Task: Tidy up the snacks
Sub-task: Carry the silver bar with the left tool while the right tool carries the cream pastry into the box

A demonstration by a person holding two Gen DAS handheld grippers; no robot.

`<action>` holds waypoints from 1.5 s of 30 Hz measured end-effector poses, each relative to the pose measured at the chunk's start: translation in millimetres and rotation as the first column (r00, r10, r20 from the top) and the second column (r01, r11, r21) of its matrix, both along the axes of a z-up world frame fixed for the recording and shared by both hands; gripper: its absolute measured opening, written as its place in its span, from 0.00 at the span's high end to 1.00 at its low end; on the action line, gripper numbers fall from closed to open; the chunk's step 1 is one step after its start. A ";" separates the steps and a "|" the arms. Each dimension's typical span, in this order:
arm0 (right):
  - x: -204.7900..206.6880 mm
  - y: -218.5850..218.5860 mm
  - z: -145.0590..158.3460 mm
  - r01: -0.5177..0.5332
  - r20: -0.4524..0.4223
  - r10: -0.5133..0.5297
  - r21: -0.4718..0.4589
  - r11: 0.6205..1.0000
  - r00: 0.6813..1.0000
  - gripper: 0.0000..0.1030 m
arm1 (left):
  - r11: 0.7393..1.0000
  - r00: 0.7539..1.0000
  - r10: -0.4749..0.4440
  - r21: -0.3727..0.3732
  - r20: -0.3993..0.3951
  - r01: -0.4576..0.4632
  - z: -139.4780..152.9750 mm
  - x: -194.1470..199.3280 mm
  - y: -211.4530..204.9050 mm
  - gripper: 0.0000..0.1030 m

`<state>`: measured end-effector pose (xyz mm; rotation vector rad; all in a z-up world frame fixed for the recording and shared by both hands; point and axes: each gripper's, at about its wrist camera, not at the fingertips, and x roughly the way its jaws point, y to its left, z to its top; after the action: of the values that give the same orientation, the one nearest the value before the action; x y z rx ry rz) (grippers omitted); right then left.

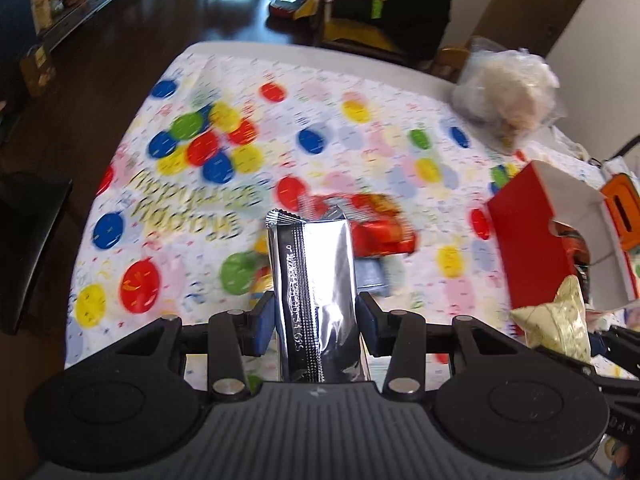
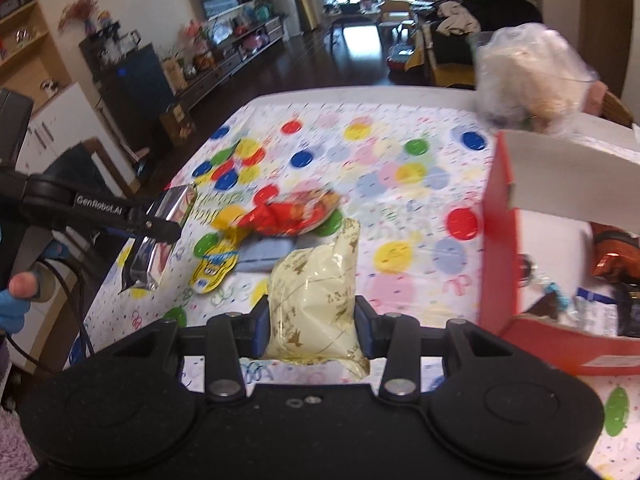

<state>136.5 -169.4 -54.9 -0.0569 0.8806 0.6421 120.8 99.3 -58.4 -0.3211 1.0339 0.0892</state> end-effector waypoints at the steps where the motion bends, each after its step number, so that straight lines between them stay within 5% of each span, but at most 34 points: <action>1: 1.3 -7.0 3.1 0.011 0.006 -0.011 0.006 1.000 1.000 0.61 | 1.000 1.000 -0.011 0.003 0.008 0.011 4.0 1.5 -7.2 0.58; 23: 62.9 -170.9 23.3 0.247 0.073 -0.248 0.025 0.969 0.966 0.61 | 0.949 0.944 -0.308 0.102 0.115 0.297 53.8 69.2 -208.2 0.58; 33: 93.2 -222.2 1.9 0.289 0.053 -0.287 -0.029 0.957 0.956 0.61 | 0.917 0.920 -0.386 0.136 0.063 0.375 43.4 115.7 -281.3 0.58; 45: 129.7 -239.5 -25.8 0.274 0.002 -0.275 -0.096 0.957 0.961 0.61 | 0.911 0.921 -0.384 0.132 -0.073 0.390 14.0 182.1 -327.9 0.58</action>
<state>266.2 -409.0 -80.7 -0.0158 0.9103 0.3404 302.9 -228.7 -44.4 0.0229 1.1128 -0.1880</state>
